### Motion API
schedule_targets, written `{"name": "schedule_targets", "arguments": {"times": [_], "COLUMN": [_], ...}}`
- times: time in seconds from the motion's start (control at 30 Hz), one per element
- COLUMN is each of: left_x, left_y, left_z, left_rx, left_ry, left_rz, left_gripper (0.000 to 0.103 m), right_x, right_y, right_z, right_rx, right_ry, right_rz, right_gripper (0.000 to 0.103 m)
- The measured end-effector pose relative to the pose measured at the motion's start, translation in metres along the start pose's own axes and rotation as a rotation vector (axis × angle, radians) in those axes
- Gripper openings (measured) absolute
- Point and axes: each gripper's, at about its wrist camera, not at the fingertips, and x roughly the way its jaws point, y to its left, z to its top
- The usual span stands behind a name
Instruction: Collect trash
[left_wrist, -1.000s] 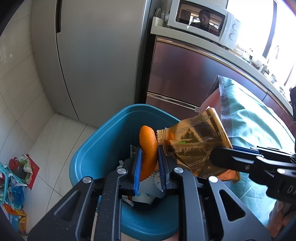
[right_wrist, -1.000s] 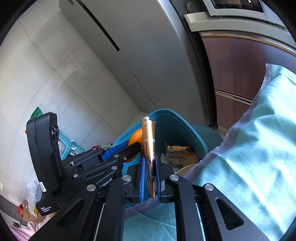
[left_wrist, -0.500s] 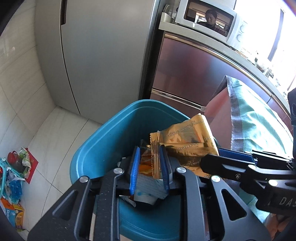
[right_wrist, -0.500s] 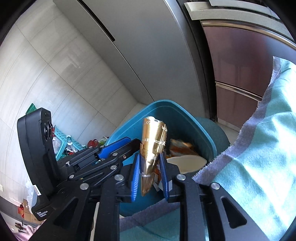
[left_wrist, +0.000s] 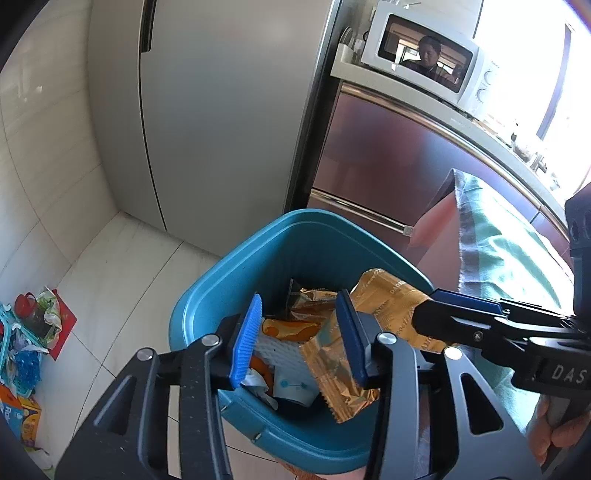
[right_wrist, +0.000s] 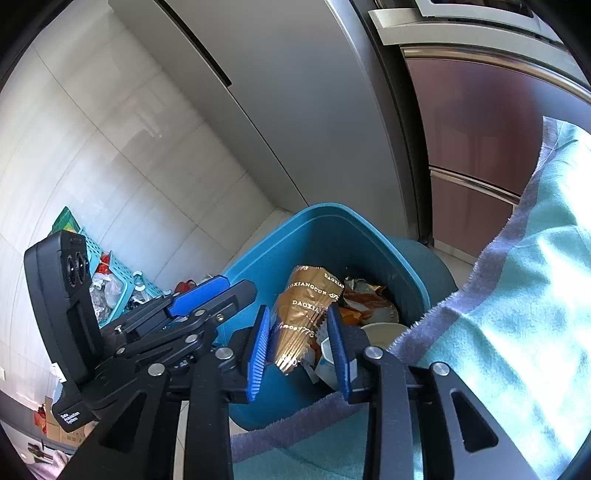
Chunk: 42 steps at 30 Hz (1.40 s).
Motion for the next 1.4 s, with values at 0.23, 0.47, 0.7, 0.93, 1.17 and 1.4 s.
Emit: {"name": "schedule_targets", "arguments": {"times": [0.23,0.47,0.7,0.93,1.17,1.4], "left_x": [-0.017,-0.032,-0.053,-0.076,-0.098,-0.118], "left_y": [-0.003,-0.008,-0.022,-0.044,-0.072,-0.104], "left_z": [0.002,-0.002,-0.008,-0.016,-0.025,-0.037], "left_rx": [0.001,0.031,0.061,0.120,0.174,0.219], "left_ry": [-0.034,-0.061,-0.104,-0.169,-0.227,-0.269], "left_rz": [-0.018,-0.036,-0.071,-0.073,-0.070,-0.086], "left_gripper": [0.051,0.060,0.073,0.087,0.097,0.097], "right_x": [-0.008,-0.021,-0.048,-0.089,-0.124,-0.150], "right_y": [-0.005,-0.011,-0.019,-0.030,-0.038,-0.044], "right_z": [-0.003,-0.009,-0.017,-0.031,-0.050,-0.073], "right_rx": [0.013,0.021,0.011,0.009,0.013,0.020], "right_ry": [-0.022,-0.054,-0.138,-0.240,-0.320,-0.381], "right_rz": [-0.009,-0.009,-0.013,-0.060,-0.102,-0.145], "right_gripper": [0.038,0.039,0.047,0.055,0.061,0.068]}}
